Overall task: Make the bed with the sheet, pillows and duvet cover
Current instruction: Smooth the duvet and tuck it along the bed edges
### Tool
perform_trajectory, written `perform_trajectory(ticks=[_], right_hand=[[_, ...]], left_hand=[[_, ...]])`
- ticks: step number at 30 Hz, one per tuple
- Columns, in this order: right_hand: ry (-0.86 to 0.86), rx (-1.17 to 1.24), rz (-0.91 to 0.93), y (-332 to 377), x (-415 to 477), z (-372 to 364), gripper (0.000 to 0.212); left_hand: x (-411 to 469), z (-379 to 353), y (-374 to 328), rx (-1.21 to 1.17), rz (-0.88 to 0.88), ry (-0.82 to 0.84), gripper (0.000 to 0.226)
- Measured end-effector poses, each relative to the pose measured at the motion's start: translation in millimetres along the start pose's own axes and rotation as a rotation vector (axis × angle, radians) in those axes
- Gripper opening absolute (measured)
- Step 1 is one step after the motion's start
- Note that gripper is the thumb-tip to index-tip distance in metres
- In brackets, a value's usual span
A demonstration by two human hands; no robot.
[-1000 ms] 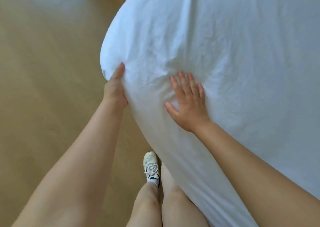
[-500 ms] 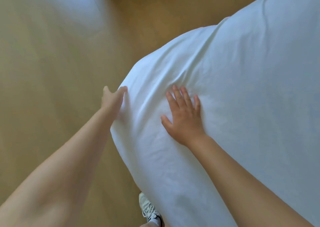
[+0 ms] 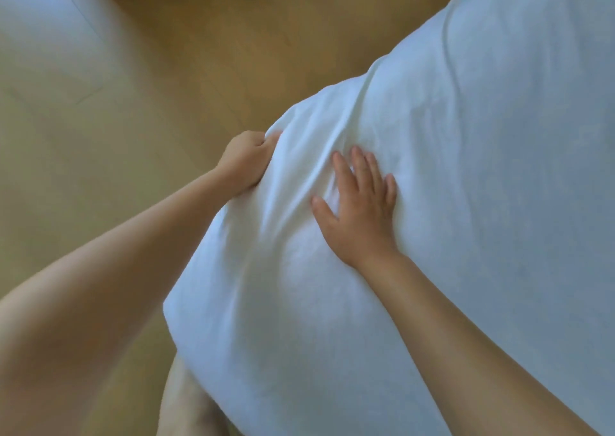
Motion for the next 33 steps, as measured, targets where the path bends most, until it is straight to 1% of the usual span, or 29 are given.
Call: perform_trajectory(ticks=[2,3,5,6,7,8,9,10,11,12,13,14,15,17,19,21,24,27,30,31,33], right_hand=[[-0.004,0.015,-0.035,10.3,7.7,9.4,0.067],[-0.039,0.051,-0.050,17.2,12.2,17.3,0.066],[-0.200,0.143,-0.048,34.5,21.8,35.1,0.067],[-0.296,0.140,-0.029,43.1,27.0,41.4,0.067],[-0.367,0.097,-0.009,50.1,32.0,45.5,0.066],[-0.383,0.052,-0.002,55.6,38.2,46.1,0.065],[-0.299,0.024,-0.021,58.0,47.5,43.1,0.064],[-0.159,-0.015,-0.072,57.1,58.4,35.5,0.065],[0.013,-0.083,-0.140,53.5,68.3,24.3,0.066],[0.136,-0.167,-0.186,47.5,77.0,12.2,0.066],[0.177,-0.228,-0.202,41.4,85.2,3.2,0.066],[0.167,-0.244,-0.215,37.2,91.9,-2.5,0.064],[0.126,-0.230,-0.230,36.1,97.0,-4.8,0.060],[0.055,-0.197,-0.243,38.5,102.7,-4.0,0.052],[0.033,-0.192,-0.250,40.1,101.8,-2.0,0.049],[0.066,-0.186,-0.261,40.8,101.4,2.0,0.050],[0.081,-0.139,-0.256,42.9,97.5,7.6,0.051],[0.052,-0.063,-0.260,51.3,92.5,13.9,0.052],[0.000,0.005,-0.258,59.9,90.1,19.2,0.053],[-0.009,0.016,-0.259,61.4,90.2,20.4,0.053],[0.005,0.019,-0.264,64.2,90.1,21.4,0.054]], left_hand=[[-6.3,25.1,-14.9,-0.111,-0.131,-0.045,0.043],[-12.6,39.5,-22.9,-0.182,-0.201,-0.057,0.044],[-29.2,71.6,-28.6,-0.289,-0.302,-0.021,0.048],[-35.0,86.2,-24.2,-0.285,-0.315,0.019,0.052],[-36.0,96.4,-15.6,-0.240,-0.290,0.071,0.056],[-31.1,102.7,-1.1,-0.185,-0.217,0.134,0.061],[-20.9,103.8,15.3,-0.142,-0.109,0.214,0.063],[-7.7,98.7,30.6,-0.126,0.016,0.313,0.060],[8.2,86.4,44.2,-0.098,0.141,0.414,0.053],[23.3,67.2,53.2,-0.054,0.249,0.509,0.045],[37.6,47.2,55.9,0.021,0.309,0.596,0.043],[51.1,29.5,55.1,0.123,0.309,0.658,0.044],[61.5,16.5,51.3,0.236,0.252,0.676,0.044],[70.4,5.0,42.3,0.413,0.092,0.579,0.041],[68.4,10.3,36.9,0.416,-0.027,0.387,0.035],[60.5,19.9,33.5,0.291,-0.101,0.201,0.034],[51.1,34.3,28.1,0.032,-0.089,0.026,0.037],[44.7,47.6,25.1,-0.234,-0.086,-0.035,0.040],[36.7,53.2,18.3,-0.369,-0.117,-0.044,0.039],[37.0,56.4,16.6,-0.436,-0.109,-0.068,0.038],[44.6,70.1,14.1,-0.660,-0.072,-0.154,0.035]])
Point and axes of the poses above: each hand's wrist, its own x-axis towards the middle knuckle, its own z-axis out of the back of the hand, y = z × x, the point moved 2 cm from there along x, towards the middle knuckle, and after that the axes turned 14 degrees about y, right-handed, at the moved point
